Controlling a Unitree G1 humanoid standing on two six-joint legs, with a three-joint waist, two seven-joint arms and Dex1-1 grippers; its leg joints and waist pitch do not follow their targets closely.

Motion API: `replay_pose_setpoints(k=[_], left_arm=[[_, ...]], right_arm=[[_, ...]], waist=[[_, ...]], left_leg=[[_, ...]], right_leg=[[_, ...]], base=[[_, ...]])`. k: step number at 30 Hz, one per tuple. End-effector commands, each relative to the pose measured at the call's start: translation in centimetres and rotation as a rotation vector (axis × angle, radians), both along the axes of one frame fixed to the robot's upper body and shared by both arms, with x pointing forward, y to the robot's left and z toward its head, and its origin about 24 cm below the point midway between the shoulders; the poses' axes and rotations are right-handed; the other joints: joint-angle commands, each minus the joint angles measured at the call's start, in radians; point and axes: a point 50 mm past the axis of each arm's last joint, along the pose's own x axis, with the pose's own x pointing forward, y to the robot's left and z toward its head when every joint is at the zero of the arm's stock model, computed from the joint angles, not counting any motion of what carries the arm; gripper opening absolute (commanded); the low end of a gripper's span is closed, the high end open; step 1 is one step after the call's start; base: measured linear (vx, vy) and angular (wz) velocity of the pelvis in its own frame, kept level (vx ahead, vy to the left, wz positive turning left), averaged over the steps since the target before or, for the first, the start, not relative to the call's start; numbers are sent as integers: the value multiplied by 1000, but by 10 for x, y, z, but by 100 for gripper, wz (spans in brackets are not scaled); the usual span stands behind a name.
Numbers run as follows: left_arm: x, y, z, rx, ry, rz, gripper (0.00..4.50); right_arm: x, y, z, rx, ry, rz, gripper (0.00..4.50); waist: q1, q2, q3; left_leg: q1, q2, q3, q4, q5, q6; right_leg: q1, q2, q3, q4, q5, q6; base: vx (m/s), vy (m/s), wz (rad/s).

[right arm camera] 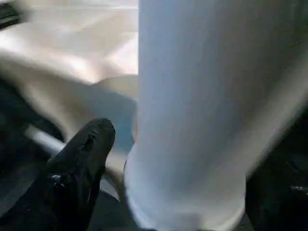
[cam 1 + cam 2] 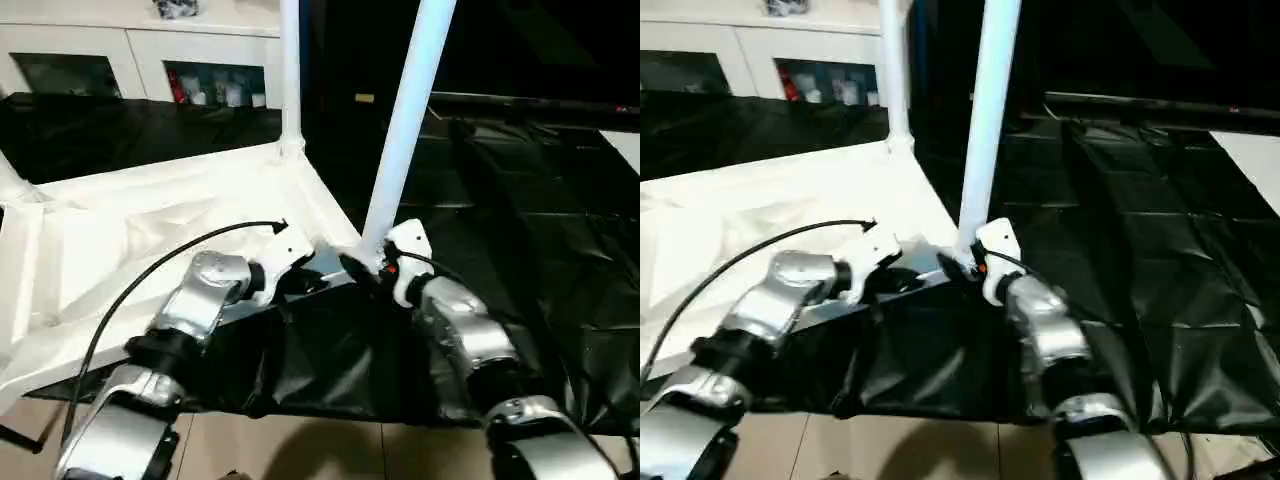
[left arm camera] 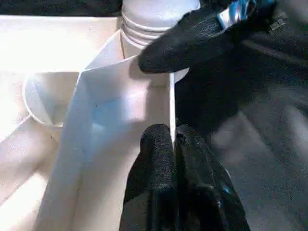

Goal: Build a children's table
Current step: Rotate leg to tighten

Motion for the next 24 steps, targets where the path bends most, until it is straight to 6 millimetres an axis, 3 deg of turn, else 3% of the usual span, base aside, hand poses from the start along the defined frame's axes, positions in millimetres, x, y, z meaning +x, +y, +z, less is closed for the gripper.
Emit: replay_pose_setpoints(k=[1, 6, 11, 12, 24], left_arm=[[-11, -19, 1, -81, 27, -156, 0], [-16, -5, 6, -91, 71, -234, 0], [-20, 1, 8, -85, 110, -286, 0], [-21, 3, 9, -82, 127, -313, 0], [-17, 6, 8, -70, 103, -285, 0]], right_arm=[[-12, 23, 2, 6, -10, 240, 387], [-24, 9, 5, -22, 23, 458, 387], [-32, 0, 8, -44, 53, 586, 387], [-34, -2, 9, -54, 69, 635, 363], [-38, 3, 5, -48, 67, 622, 286]], waist=[[5, -8, -54], [8, -4, -50], [16, -7, -47], [18, -7, -48], [24, -7, -50]], left_leg=[[-1, 26, -7, -52, -207, 67], [3, 30, -7, -54, -242, 58], [5, 31, -8, -56, -275, 45], [5, 31, -8, -55, -272, 44], [5, 30, -8, -55, -256, 34]], right_leg=[[50, -51, 41, -60, -142, -224], [46, -48, 39, -61, -184, -232], [43, -50, 41, -68, -260, -216], [42, -51, 42, -68, -264, -214], [42, -51, 42, -65, -239, -216]], base=[[0, 0, 0], [0, 0, 0], [0, 0, 0], [0, 0, 0], [0, 0, 0]])
